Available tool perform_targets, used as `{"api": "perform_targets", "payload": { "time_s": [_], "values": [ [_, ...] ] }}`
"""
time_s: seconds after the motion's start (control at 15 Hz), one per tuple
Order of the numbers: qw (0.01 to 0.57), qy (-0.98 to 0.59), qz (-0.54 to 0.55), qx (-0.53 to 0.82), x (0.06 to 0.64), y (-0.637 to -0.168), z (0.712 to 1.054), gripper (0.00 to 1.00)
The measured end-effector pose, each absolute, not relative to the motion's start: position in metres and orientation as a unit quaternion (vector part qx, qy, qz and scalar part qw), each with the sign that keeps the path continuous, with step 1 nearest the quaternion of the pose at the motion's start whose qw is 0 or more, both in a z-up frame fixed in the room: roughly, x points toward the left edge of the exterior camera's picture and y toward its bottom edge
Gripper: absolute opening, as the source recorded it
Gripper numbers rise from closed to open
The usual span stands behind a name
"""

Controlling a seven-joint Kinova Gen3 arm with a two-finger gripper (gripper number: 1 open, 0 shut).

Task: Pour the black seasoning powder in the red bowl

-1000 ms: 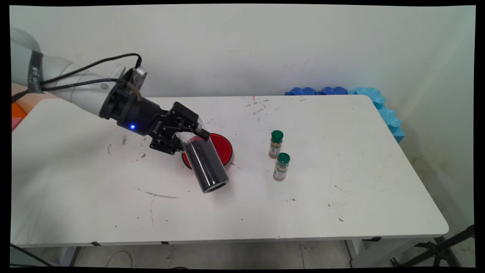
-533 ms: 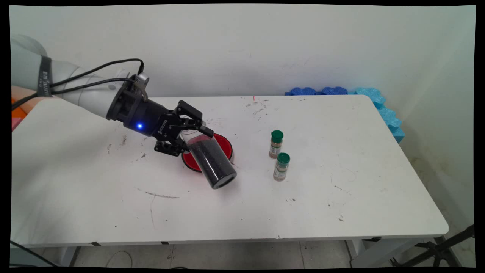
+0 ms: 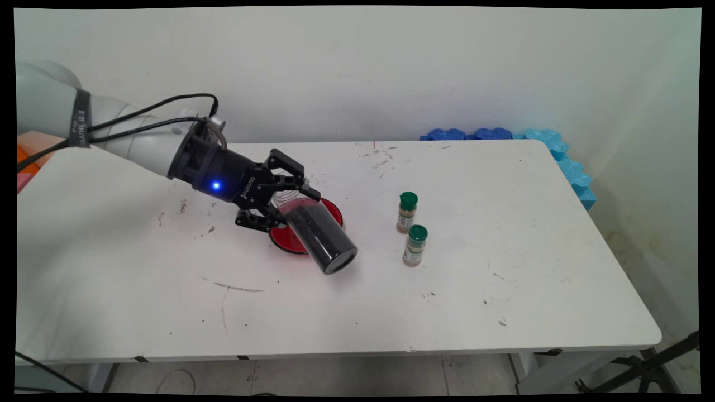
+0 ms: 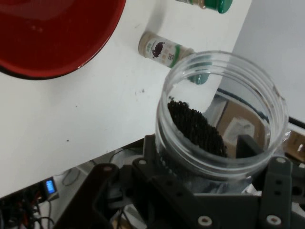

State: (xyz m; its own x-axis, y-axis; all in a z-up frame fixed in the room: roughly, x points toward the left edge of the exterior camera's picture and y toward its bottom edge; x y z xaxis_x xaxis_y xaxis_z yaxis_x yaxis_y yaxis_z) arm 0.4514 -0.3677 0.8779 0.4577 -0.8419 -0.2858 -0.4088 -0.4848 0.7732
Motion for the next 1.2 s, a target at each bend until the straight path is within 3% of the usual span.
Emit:
{"api": "perform_targets", "payload": {
  "time_s": [1.2],
  "values": [
    [0.287,-0.259,-0.405,0.829,0.454,-0.376,0.863,0.00]
  ]
}}
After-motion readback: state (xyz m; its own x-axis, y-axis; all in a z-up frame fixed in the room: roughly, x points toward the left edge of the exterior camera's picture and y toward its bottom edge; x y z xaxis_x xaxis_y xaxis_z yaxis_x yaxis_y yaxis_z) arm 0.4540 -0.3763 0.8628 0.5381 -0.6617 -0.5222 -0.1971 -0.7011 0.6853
